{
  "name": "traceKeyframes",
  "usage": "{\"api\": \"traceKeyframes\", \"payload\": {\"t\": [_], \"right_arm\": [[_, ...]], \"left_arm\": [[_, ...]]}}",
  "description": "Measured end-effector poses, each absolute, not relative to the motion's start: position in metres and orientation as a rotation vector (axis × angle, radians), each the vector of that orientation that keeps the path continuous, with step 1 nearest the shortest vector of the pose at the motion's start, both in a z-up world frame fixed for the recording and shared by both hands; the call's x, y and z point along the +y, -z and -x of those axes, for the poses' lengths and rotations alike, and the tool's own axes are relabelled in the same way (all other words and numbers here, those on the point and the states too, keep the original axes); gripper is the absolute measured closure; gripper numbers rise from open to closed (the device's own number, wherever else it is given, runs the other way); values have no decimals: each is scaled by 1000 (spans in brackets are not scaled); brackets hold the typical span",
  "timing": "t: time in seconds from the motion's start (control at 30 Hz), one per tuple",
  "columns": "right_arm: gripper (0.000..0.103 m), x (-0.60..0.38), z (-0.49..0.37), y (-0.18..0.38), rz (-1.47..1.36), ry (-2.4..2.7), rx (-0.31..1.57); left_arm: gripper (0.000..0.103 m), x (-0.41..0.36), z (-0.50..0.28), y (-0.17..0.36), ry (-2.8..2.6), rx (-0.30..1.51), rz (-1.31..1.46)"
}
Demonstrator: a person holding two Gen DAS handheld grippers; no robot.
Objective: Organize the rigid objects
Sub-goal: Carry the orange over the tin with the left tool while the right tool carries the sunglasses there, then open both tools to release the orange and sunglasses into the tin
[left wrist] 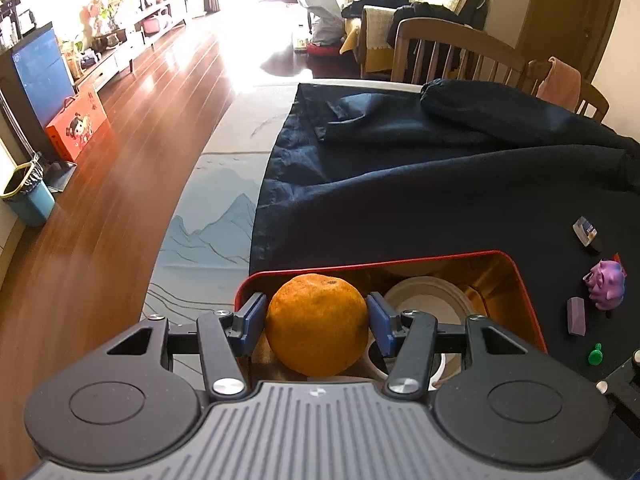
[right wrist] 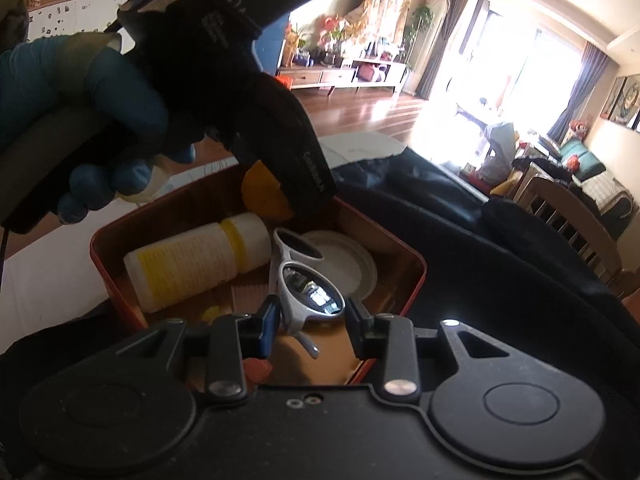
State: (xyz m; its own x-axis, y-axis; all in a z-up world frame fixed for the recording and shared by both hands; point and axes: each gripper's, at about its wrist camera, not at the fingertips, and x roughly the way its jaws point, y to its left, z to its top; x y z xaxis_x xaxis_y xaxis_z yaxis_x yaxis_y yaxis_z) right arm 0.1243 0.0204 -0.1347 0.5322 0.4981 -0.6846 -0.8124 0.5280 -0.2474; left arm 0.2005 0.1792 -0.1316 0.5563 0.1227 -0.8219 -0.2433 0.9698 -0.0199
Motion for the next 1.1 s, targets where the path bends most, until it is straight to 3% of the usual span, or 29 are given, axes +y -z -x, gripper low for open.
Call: {"api": "traceKeyframes", "payload": {"t": [0.23,0.33,0.43,0.67,1.1], "right_arm": [[67,23,-126,142,616,-851,642],[63,24,-123,143,627,-853,649],[52,22,-122,141,614,-855,656],[50,14,-122,135,581,-843,661],[36,-17,-128,109,406,-770,668]], "left_arm": [[49,181,-203,137,-219,969,145],[49,179,-204,139,-217,971,139],[49,179,-205,139,-218,969,152],[49,178,-201,131,-208,941,156],[46,169,-169,108,-163,891,179]]}}
